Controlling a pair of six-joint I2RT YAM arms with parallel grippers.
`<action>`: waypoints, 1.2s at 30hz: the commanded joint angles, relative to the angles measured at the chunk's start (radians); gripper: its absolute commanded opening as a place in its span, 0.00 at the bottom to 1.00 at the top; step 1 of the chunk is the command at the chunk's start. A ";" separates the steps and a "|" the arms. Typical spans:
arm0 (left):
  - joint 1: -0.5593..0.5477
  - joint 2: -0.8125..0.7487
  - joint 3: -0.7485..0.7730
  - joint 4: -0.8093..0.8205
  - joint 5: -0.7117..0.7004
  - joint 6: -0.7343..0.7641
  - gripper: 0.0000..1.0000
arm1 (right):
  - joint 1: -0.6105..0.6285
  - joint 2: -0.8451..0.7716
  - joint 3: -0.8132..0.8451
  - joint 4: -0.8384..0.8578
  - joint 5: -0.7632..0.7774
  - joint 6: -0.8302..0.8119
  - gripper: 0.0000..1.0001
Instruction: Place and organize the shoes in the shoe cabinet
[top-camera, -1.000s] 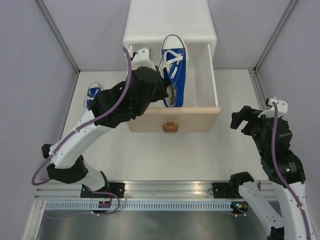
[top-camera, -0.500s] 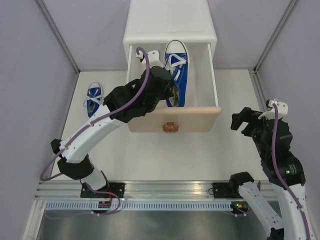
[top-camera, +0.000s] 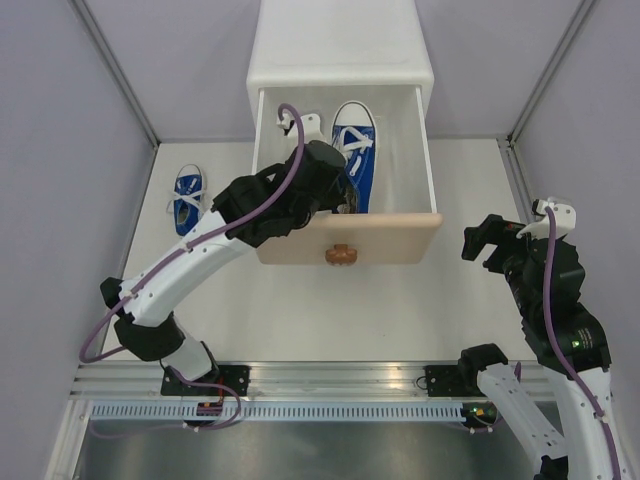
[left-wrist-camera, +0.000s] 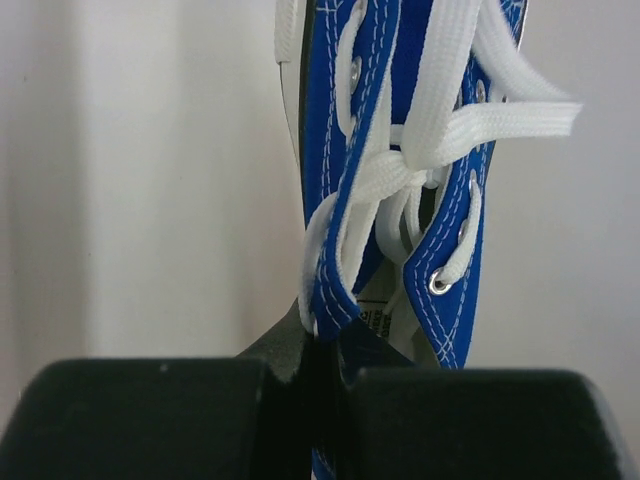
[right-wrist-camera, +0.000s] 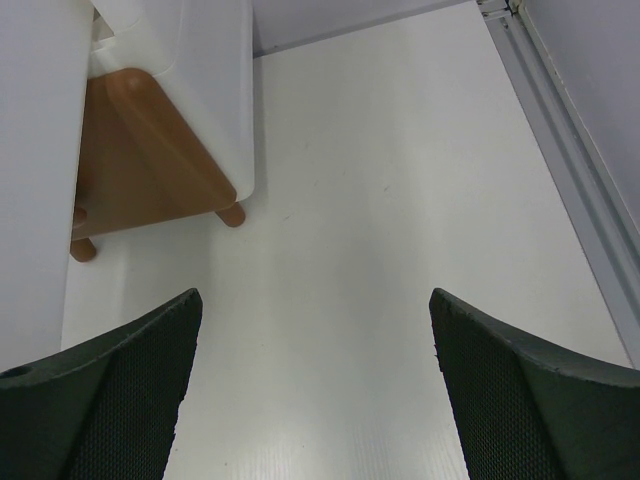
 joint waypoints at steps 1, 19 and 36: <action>0.005 -0.058 -0.051 0.016 0.022 -0.055 0.02 | 0.004 -0.006 -0.002 0.018 0.016 -0.012 0.98; 0.028 0.087 0.155 0.016 -0.008 -0.045 0.02 | 0.004 0.013 -0.005 0.043 -0.008 0.014 0.98; 0.078 0.156 0.132 0.016 0.001 -0.144 0.03 | 0.002 0.034 0.011 0.041 -0.013 0.010 0.98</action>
